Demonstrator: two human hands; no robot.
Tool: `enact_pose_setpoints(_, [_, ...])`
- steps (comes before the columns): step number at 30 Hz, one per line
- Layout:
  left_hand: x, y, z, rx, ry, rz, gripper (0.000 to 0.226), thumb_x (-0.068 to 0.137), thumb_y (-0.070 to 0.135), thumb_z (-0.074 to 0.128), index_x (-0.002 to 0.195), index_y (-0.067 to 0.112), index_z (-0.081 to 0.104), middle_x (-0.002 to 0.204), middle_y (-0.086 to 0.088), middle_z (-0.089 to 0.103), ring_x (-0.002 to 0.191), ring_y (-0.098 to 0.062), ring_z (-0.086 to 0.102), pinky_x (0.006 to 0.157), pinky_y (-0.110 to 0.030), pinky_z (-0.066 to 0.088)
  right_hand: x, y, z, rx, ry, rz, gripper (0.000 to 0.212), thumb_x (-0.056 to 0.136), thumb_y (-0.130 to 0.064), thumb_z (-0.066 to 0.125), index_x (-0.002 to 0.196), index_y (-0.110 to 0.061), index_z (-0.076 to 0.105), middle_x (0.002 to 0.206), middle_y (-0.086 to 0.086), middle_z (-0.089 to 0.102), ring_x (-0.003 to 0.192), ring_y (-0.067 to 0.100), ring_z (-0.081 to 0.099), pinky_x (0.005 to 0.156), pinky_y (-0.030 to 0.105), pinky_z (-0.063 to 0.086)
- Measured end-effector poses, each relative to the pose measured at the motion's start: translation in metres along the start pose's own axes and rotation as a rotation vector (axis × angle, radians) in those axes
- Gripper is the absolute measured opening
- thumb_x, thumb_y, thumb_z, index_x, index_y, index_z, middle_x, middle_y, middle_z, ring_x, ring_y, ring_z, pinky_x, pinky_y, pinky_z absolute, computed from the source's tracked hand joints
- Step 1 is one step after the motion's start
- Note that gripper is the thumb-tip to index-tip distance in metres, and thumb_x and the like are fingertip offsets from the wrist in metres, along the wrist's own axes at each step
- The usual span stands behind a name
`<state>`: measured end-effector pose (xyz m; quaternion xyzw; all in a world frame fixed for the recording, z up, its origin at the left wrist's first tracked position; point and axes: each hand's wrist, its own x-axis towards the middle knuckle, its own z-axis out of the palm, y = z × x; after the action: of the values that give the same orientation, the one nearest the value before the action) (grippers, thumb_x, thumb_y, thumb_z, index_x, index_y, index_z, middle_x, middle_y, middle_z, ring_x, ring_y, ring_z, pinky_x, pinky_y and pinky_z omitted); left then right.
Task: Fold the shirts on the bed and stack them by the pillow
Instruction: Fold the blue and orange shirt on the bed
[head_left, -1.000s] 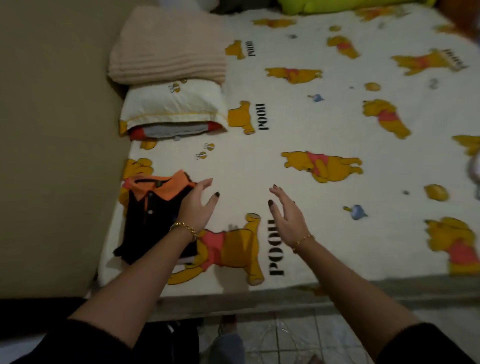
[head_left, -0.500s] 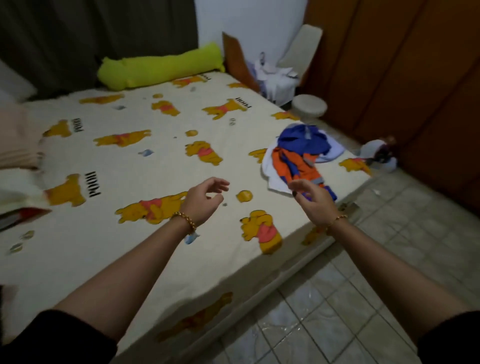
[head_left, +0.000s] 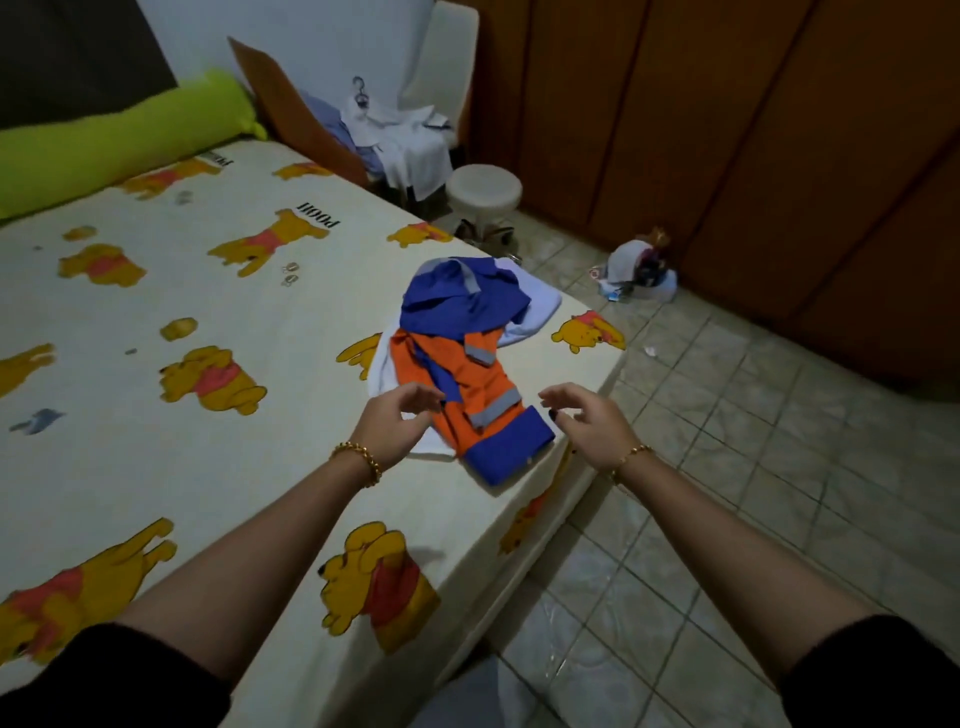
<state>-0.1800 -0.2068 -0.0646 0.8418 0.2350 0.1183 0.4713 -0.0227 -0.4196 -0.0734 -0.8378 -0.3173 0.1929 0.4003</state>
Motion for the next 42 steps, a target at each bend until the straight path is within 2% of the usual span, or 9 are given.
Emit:
enact_pose_setpoints(8, [0.135, -0.031, 0.035, 0.072, -0.044, -0.164, 0.026, 0.083, 0.0, 0.056, 0.099, 0.018, 0.063, 0.093, 0.002, 0.067, 0.09, -0.013, 0.061, 0.075, -0.015, 0.044, 0.139, 0.053, -0.023, -0.09, -0.092, -0.016, 0.028, 0.089, -0.007, 0.058, 0.117, -0.014, 0.061, 0.113, 0.0, 0.065, 0.104, 0.01, 0.058, 0.075, -0.003, 0.034])
enact_pose_setpoints(15, [0.19, -0.113, 0.066, 0.449, -0.203, -0.327, 0.043, 0.08, 0.0, 0.059, 0.121, 0.015, 0.059, 0.125, -0.004, 0.06, 0.114, -0.019, 0.053, 0.094, -0.026, 0.042, 0.237, 0.123, 0.023, -0.358, -0.447, -0.183, 0.046, 0.088, -0.006, 0.057, 0.133, -0.013, 0.051, 0.138, 0.008, 0.05, 0.126, 0.024, 0.047, 0.105, 0.035, 0.039])
enact_pose_setpoints(20, [0.203, -0.158, 0.089, 0.84, -0.424, -0.123, 0.07, 0.085, 0.011, 0.057, 0.147, 0.024, 0.028, 0.156, -0.01, 0.02, 0.138, -0.028, 0.031, 0.098, -0.042, 0.043, 0.271, 0.151, 0.074, -0.836, -0.7, -0.561, 0.076, 0.086, -0.003, 0.059, 0.149, -0.028, 0.024, 0.159, 0.007, 0.011, 0.146, 0.025, 0.014, 0.109, 0.056, 0.024])
enact_pose_setpoints(23, [0.205, -0.173, 0.101, 1.068, -0.601, -0.115, 0.071, 0.091, 0.018, 0.051, 0.15, 0.035, 0.014, 0.159, -0.002, 0.0, 0.145, -0.022, 0.013, 0.107, -0.042, 0.03, 0.28, 0.17, 0.093, -0.911, -0.737, -0.672, 0.07, 0.073, -0.01, 0.076, 0.136, -0.025, 0.05, 0.15, 0.01, 0.037, 0.135, 0.031, 0.04, 0.1, 0.06, 0.038])
enact_pose_setpoints(27, [0.211, -0.175, 0.108, 1.068, -0.561, -0.141, 0.048, 0.094, 0.02, 0.047, 0.14, 0.034, 0.041, 0.156, 0.003, 0.023, 0.144, -0.021, 0.019, 0.106, -0.036, 0.029, 0.292, 0.167, 0.097, -0.816, -0.781, -0.744, 0.049, 0.077, -0.006, 0.065, 0.124, -0.017, 0.062, 0.144, 0.014, 0.045, 0.13, 0.032, 0.046, 0.095, 0.057, 0.044])
enact_pose_setpoints(30, [0.219, -0.156, 0.095, 0.943, -0.477, -0.186, 0.041, 0.093, 0.021, 0.042, 0.132, 0.03, 0.053, 0.146, 0.005, 0.042, 0.137, -0.02, 0.034, 0.104, -0.033, 0.033, 0.303, 0.149, 0.086, -0.878, -0.914, -0.602, 0.05, 0.093, -0.01, 0.051, 0.14, -0.022, 0.045, 0.157, 0.003, 0.02, 0.144, 0.02, 0.022, 0.111, 0.041, 0.028])
enact_pose_setpoints(32, [0.222, -0.135, 0.076, 0.706, -0.3, -0.272, 0.048, 0.084, 0.026, 0.035, 0.124, 0.022, 0.061, 0.132, -0.006, 0.058, 0.121, -0.026, 0.053, 0.098, -0.031, 0.04, 0.308, 0.135, 0.074, -0.703, -0.898, -0.472, 0.048, 0.09, -0.009, 0.054, 0.136, -0.02, 0.052, 0.152, 0.006, 0.034, 0.136, 0.023, 0.037, 0.105, 0.037, 0.036])
enact_pose_setpoints(39, [0.276, -0.013, -0.027, 0.173, 0.327, -0.41, 0.034, 0.084, 0.008, 0.04, 0.098, 0.008, 0.07, 0.101, -0.016, 0.07, 0.098, -0.032, 0.061, 0.081, -0.033, 0.045, 0.349, 0.004, -0.012, -0.019, -0.33, -0.155, 0.026, 0.089, 0.002, 0.051, 0.078, -0.017, 0.066, 0.085, 0.01, 0.067, 0.085, 0.021, 0.058, 0.066, 0.029, 0.039])
enact_pose_setpoints(42, [0.301, 0.065, -0.075, 0.085, 0.513, -0.266, 0.034, 0.086, -0.001, 0.043, 0.106, 0.004, 0.069, 0.107, -0.014, 0.069, 0.1, -0.026, 0.06, 0.084, -0.032, 0.045, 0.38, -0.073, -0.058, 0.24, -0.164, -0.183, 0.016, 0.092, -0.002, 0.053, 0.088, -0.008, 0.067, 0.089, 0.01, 0.065, 0.087, 0.015, 0.054, 0.077, 0.027, 0.042])
